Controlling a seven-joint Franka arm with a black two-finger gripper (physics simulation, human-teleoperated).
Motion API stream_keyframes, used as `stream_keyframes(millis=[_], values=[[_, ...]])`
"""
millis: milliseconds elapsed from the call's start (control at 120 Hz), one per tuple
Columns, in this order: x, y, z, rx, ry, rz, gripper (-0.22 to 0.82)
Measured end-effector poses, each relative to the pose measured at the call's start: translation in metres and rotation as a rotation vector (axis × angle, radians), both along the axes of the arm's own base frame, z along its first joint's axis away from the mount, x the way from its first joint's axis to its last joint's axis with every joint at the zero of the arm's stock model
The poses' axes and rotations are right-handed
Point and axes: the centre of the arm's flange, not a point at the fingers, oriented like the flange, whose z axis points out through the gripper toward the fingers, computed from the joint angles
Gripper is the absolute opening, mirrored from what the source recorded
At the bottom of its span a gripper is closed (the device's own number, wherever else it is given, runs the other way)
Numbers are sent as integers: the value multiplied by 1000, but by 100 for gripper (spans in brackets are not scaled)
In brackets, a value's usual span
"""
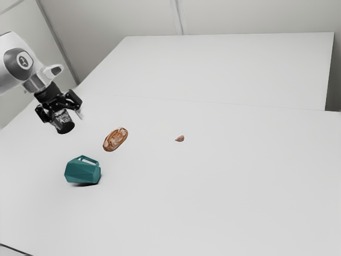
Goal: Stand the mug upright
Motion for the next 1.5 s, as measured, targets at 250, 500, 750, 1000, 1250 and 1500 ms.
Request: stream_keyframes(millis=[250,500,750,1000,1250,1500], values=[[-11,57,-73,-205,-73,62,60],[-65,104,-129,-372,-207,66,60],[-76,117,-158,-472,-377,-15,60],[-85,115,-166,-542,-478,-115,60],[-100,96,-186,-613,-490,-169,60],[-95,77,-192,-642,-499,-224,60]])
